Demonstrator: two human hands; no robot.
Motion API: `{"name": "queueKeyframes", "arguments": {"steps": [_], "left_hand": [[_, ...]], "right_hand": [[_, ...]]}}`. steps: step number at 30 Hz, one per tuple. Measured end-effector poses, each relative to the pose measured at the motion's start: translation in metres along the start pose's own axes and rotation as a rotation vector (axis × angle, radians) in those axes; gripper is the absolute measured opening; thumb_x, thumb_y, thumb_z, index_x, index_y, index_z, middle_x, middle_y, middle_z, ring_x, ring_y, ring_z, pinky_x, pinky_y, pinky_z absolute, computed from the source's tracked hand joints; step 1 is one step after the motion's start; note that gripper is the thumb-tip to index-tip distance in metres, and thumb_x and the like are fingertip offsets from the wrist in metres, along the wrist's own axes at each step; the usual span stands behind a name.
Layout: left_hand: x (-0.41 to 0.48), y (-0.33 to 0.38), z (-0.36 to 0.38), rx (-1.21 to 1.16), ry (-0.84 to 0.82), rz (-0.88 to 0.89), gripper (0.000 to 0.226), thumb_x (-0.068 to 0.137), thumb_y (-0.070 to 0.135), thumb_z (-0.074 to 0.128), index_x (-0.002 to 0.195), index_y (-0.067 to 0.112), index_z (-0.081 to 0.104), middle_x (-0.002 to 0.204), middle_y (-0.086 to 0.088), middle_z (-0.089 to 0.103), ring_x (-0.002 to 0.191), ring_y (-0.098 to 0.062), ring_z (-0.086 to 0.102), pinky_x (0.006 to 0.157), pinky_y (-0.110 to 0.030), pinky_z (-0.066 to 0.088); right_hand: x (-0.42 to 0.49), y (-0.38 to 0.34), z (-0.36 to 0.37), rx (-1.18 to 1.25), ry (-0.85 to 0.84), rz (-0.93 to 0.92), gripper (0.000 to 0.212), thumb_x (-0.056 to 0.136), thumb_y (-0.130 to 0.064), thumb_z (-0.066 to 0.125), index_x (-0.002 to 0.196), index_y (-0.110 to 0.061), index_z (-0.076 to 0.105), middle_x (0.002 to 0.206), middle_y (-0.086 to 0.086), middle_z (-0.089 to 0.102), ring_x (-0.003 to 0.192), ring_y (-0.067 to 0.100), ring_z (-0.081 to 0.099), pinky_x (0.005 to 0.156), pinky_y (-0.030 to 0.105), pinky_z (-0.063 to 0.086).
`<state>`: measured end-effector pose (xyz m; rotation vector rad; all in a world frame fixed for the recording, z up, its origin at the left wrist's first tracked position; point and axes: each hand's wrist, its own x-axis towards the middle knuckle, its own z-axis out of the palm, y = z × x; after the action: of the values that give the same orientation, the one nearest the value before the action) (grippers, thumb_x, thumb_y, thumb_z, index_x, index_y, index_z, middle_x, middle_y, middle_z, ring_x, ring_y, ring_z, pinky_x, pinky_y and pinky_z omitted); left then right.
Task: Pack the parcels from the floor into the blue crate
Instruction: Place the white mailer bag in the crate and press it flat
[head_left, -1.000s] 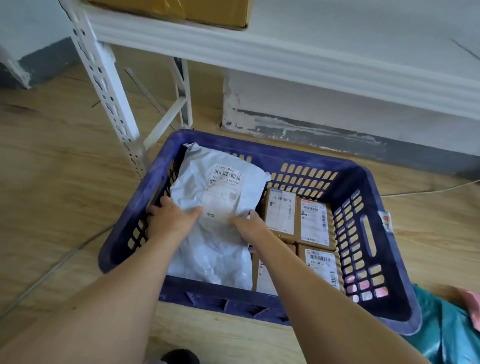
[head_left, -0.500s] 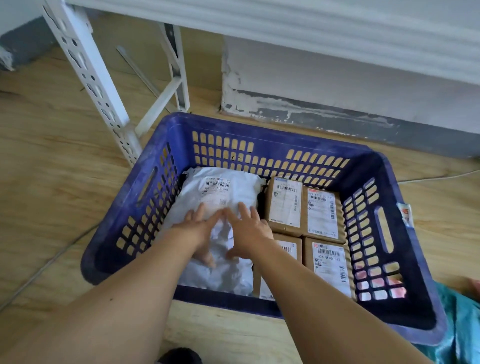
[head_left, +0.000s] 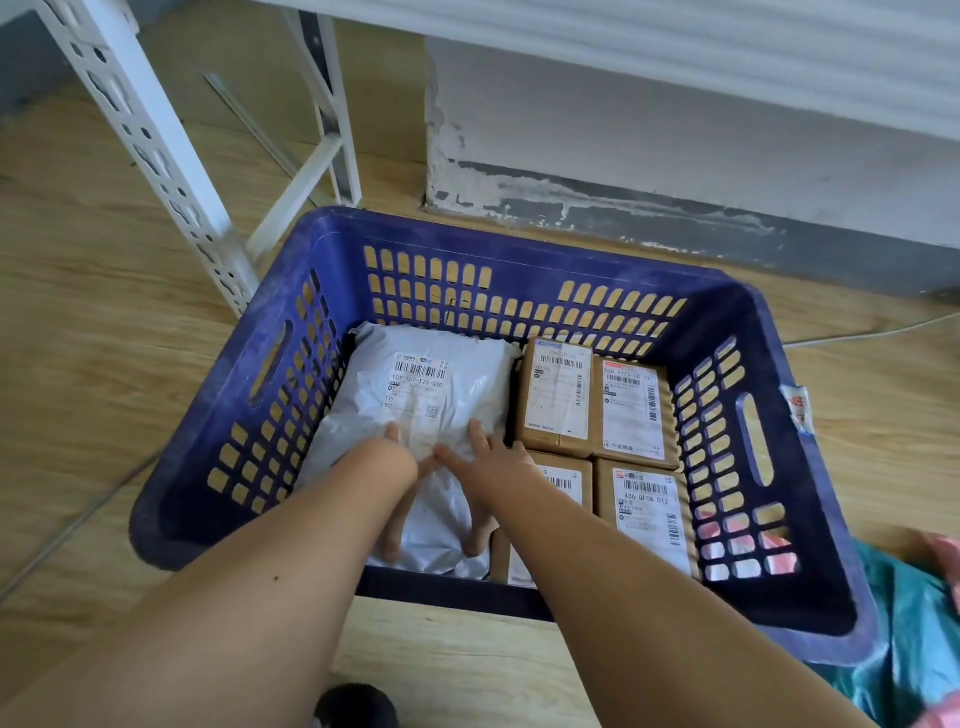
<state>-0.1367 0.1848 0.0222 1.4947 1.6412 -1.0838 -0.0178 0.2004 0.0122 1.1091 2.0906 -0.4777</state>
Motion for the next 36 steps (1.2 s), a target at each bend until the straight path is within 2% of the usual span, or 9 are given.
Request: {"name": "queueKeyframes", "arguments": {"steps": [4, 7, 10, 12, 13, 16, 19, 28, 36], "left_hand": [[-0.008, 0.005, 0.001, -0.078, 0.04, 0.003, 0.113, 0.08, 0.044, 0.068, 0.148, 0.029, -0.021, 0.155, -0.016, -0.023, 0.145, -0.041, 0.004, 0.111, -0.053, 0.027], [-0.018, 0.01, -0.002, 0.009, 0.023, 0.0, 0.113, 0.079, 0.051, 0.067, 0.144, 0.038, -0.024, 0.151, -0.019, -0.031, 0.144, -0.043, 0.005, 0.109, -0.05, 0.032], [-0.018, 0.018, -0.008, 0.011, 0.043, -0.008, 0.096, 0.081, 0.051, 0.065, 0.152, 0.027, 0.006, 0.155, -0.019, 0.009, 0.138, -0.04, 0.028, 0.105, -0.049, 0.039], [-0.025, 0.025, -0.012, -0.016, 0.15, -0.018, 0.076, 0.08, 0.044, 0.067, 0.143, 0.018, 0.034, 0.141, -0.01, 0.041, 0.125, -0.032, 0.048, 0.101, -0.045, 0.045], [-0.031, 0.03, -0.013, -0.042, 0.248, -0.028, 0.064, 0.082, 0.036, 0.065, 0.138, 0.016, 0.042, 0.136, -0.008, 0.046, 0.121, -0.029, 0.051, 0.098, -0.041, 0.046], [-0.043, 0.043, -0.018, -0.083, 0.548, 0.002, 0.042, 0.09, 0.018, 0.052, 0.131, 0.015, 0.049, 0.132, -0.007, 0.047, 0.12, -0.026, 0.051, 0.091, -0.033, 0.044], [-0.055, 0.055, -0.024, -0.144, 0.736, 0.038, 0.031, 0.093, 0.025, 0.051, 0.122, 0.017, 0.055, 0.121, -0.005, 0.053, 0.114, -0.026, 0.055, 0.077, -0.03, 0.04], [-0.092, 0.101, -0.026, -0.319, 0.867, 0.115, 0.019, 0.09, 0.025, 0.054, 0.107, 0.02, 0.06, 0.107, -0.001, 0.061, 0.093, -0.022, 0.061, 0.067, -0.028, 0.043], [-0.142, 0.158, -0.031, -0.481, 1.086, 0.284, 0.015, 0.092, 0.021, 0.049, 0.097, 0.02, 0.062, 0.095, 0.001, 0.061, 0.077, -0.02, 0.054, 0.064, -0.029, 0.043]], "right_hand": [[-0.006, 0.002, 0.002, -0.013, 0.018, -0.021, 0.123, 0.064, -0.041, 0.083, 0.149, -0.035, -0.005, 0.157, 0.017, -0.014, 0.145, 0.039, -0.005, 0.115, 0.057, 0.008], [-0.018, 0.011, 0.0, 0.069, 0.054, -0.021, 0.117, 0.064, -0.043, 0.083, 0.15, -0.033, 0.004, 0.158, 0.012, 0.001, 0.145, 0.036, 0.007, 0.116, 0.054, 0.016], [-0.03, 0.024, -0.004, 0.21, 0.138, 0.003, 0.099, 0.069, -0.042, 0.079, 0.148, -0.029, 0.022, 0.154, 0.007, 0.021, 0.14, 0.031, 0.026, 0.111, 0.047, 0.033], [-0.041, 0.032, -0.01, 0.285, 0.259, 0.013, 0.074, 0.076, -0.035, 0.073, 0.141, -0.026, 0.039, 0.142, 0.006, 0.04, 0.129, 0.027, 0.044, 0.101, 0.038, 0.044], [-0.049, 0.036, -0.012, 0.322, 0.328, 0.02, 0.06, 0.079, -0.03, 0.068, 0.135, -0.023, 0.047, 0.134, 0.006, 0.049, 0.121, 0.026, 0.051, 0.093, 0.034, 0.047], [-0.07, 0.045, -0.02, 0.51, 0.489, 0.06, 0.04, 0.085, -0.019, 0.058, 0.124, -0.022, 0.058, 0.12, 0.004, 0.061, 0.104, 0.024, 0.06, 0.08, 0.031, 0.05], [-0.09, 0.049, -0.02, 0.631, 0.581, 0.088, 0.032, 0.088, -0.021, 0.056, 0.119, -0.021, 0.061, 0.117, 0.003, 0.064, 0.1, 0.024, 0.062, 0.082, 0.035, 0.054], [-0.14, 0.066, 0.001, 0.713, 0.797, 0.184, 0.035, 0.087, -0.01, 0.052, 0.118, -0.02, 0.064, 0.118, 0.002, 0.067, 0.107, 0.021, 0.061, 0.088, 0.034, 0.052], [-0.2, 0.091, 0.013, 0.802, 1.02, 0.289, 0.031, 0.086, -0.006, 0.049, 0.107, -0.018, 0.069, 0.106, 0.002, 0.071, 0.099, 0.022, 0.064, 0.084, 0.034, 0.053]]}}
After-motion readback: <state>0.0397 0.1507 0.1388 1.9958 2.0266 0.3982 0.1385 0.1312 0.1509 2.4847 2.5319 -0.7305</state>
